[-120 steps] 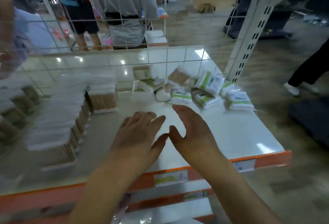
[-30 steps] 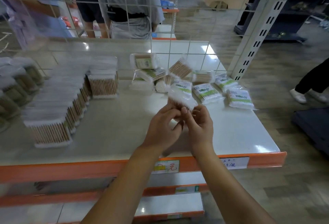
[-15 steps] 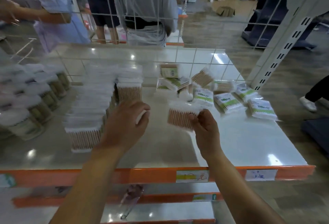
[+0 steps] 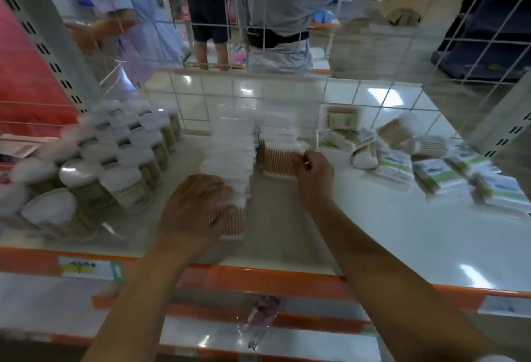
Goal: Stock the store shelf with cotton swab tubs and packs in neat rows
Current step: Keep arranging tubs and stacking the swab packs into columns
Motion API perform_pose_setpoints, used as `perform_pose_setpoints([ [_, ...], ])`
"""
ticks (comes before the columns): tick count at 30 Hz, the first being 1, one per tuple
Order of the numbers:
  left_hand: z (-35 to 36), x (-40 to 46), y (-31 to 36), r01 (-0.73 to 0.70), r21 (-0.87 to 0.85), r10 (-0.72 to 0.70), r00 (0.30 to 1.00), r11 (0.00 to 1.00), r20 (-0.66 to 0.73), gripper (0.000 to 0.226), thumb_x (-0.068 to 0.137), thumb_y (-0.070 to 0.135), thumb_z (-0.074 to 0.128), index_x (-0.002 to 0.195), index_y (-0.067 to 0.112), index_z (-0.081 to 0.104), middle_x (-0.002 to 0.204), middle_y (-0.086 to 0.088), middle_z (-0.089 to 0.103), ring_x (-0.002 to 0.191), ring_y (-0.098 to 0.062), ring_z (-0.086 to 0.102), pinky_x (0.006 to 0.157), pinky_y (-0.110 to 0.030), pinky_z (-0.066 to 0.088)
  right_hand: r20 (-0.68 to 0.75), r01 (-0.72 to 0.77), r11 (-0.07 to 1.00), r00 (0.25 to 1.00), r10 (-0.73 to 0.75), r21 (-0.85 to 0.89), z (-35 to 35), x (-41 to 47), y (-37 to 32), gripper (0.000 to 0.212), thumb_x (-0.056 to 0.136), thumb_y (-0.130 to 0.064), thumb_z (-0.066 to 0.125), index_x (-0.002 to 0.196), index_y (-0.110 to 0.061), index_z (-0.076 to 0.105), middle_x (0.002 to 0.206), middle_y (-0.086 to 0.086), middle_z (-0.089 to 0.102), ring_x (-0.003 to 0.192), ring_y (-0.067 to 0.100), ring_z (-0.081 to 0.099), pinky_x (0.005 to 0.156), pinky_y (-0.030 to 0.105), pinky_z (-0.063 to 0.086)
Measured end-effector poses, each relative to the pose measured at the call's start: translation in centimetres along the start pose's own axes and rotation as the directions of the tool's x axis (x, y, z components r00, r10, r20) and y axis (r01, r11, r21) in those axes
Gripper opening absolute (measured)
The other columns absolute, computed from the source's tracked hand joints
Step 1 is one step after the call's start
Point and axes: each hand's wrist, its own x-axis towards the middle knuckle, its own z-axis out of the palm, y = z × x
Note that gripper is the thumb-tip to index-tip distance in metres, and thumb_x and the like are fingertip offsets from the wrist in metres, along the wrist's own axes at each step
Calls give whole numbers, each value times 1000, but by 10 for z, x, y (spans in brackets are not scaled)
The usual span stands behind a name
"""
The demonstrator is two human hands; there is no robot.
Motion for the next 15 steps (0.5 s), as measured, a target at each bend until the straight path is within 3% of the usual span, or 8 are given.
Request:
perform_pose_setpoints([
  [4,8,-9,-4,12,-15,-11,1000,1000,25,38,77,33,50,94,5,71,97,-12,67,96,-20,45,88,-31,35,17,-39,992,999,41,-122,10,-4,12,20,93,-21,50,105,-9,61,97,6,62,86,20,56,71,23,35],
  [9,15,-12,-9,46,-48,-44,998,998,36,39,80,35,52,98,7,71,102,-11,65,99,-23,47,90,-31,36,75,32,980,997,-18,-195,9,-6,9,21,92,-21,54,106,-6,60,100,8,61,84,20,55,71,24,36],
  [15,14,-13,-8,51,-60,-48,998,997,42,39,81,36,52,99,8,71,103,-9,65,101,-21,47,93,-29,35,96,34,959,995,-7,-282,10,-7,8,32,94,-35,49,109,-11,62,102,8,64,92,25,58,72,26,37],
])
